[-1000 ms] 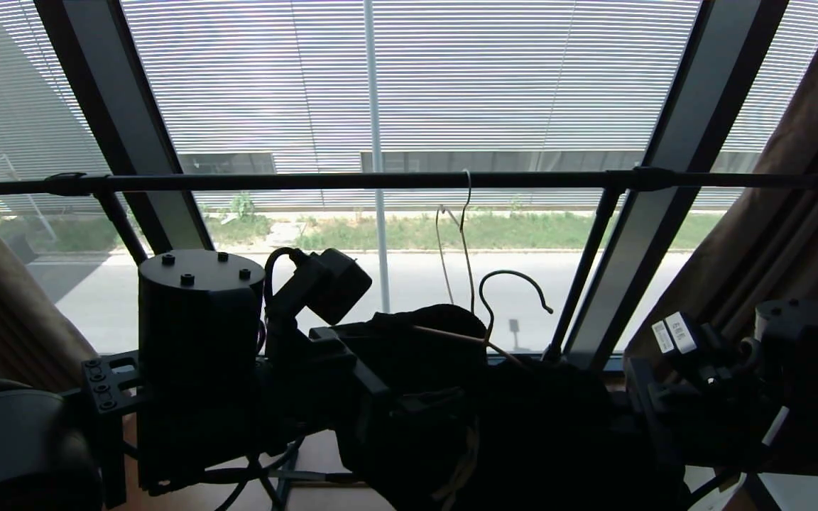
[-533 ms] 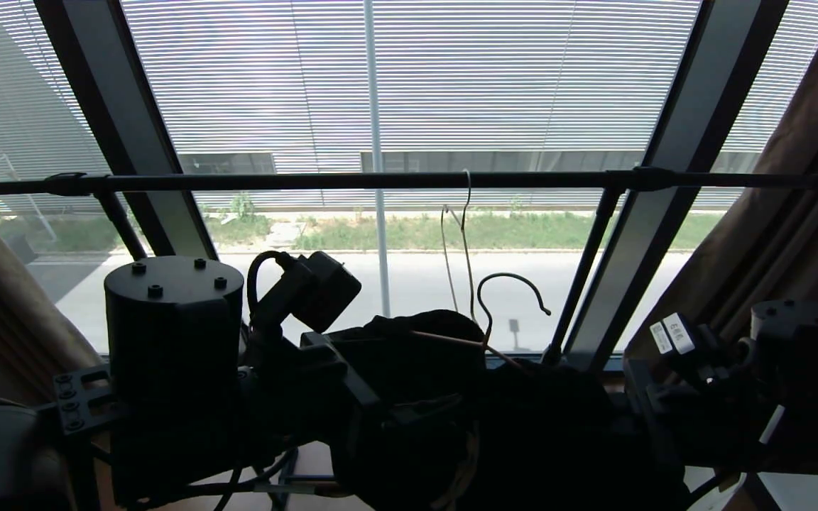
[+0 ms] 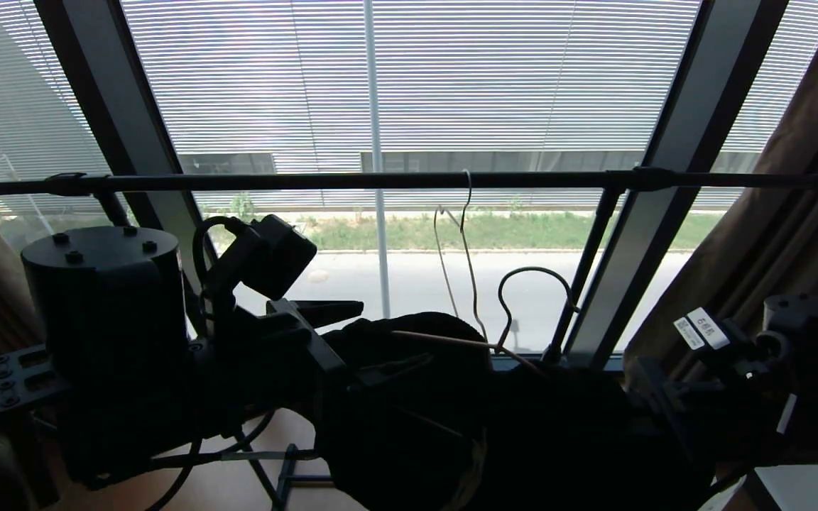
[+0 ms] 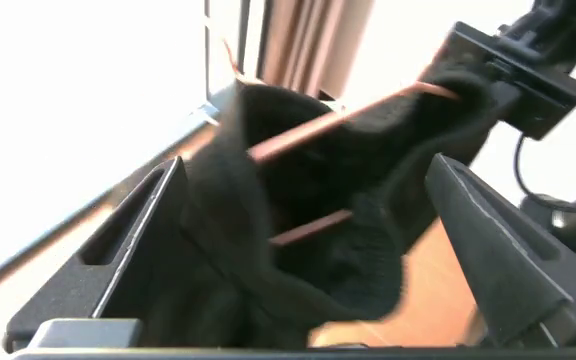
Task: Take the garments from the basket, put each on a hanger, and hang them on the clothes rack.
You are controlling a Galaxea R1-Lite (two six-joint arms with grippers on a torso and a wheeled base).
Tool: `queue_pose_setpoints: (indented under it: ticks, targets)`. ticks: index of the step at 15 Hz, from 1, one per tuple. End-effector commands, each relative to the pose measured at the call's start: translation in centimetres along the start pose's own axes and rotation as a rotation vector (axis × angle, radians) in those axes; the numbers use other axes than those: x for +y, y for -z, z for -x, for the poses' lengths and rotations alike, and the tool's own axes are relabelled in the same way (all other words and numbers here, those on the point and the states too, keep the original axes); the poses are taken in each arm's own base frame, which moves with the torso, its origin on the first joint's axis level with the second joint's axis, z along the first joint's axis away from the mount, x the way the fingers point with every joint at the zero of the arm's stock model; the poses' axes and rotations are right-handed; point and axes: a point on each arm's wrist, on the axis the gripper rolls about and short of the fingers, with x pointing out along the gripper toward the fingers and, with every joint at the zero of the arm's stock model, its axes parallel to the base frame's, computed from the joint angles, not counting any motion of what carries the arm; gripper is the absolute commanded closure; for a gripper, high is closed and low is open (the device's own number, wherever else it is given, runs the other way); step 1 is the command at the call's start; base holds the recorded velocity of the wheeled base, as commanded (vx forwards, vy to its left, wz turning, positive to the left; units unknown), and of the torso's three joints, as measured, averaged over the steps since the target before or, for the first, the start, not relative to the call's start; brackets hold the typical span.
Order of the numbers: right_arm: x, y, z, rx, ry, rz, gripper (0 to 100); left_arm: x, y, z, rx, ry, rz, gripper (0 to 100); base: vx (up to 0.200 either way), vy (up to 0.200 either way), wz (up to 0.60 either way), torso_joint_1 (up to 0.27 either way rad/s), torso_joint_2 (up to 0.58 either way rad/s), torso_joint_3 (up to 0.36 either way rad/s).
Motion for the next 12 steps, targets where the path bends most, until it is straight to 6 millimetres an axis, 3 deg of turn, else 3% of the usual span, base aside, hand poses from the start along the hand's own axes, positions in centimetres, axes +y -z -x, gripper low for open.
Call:
queue_pose_setpoints:
  ticks: [1,5,7,9,12]
  targets:
    - [-0.1,0.0,0.2,-0.006,-0.011,-0.001,100,2.3,-1.3,1.2,-0.035,-0.046,-0.04,0,0.0,0.0,0.0,0.0,0.0,0.0]
    - [0.0,0.2,0.3,-0.011,-0.045,-0.008,100,3.6,-3.5,4.8,-0.005,0.064,-0.045,0,0.0,0.0,0.0,0.0,0.0,0.0]
    - [-0.1,0.2,0.5,-0.022,-0.069,-0.012,100,5.3,-2.5,6.0,0.046,0.08,-0.231,0,0.0,0.0,0.0,0.0,0.0,0.0]
    - [0.0,0.3,0.6,-0.027,-0.09,-0.014,100,6.7,-1.0,7.2,0.072,0.214,-0.383,0,0.0,0.0,0.0,0.0,0.0,0.0]
    - [0.1,0.4,0.7,-0.029,-0.108,-0.015,100,7.5,1.2,6.0,0.087,0.342,-0.508,0,0.0,0.0,0.0,0.0,0.0,0.0]
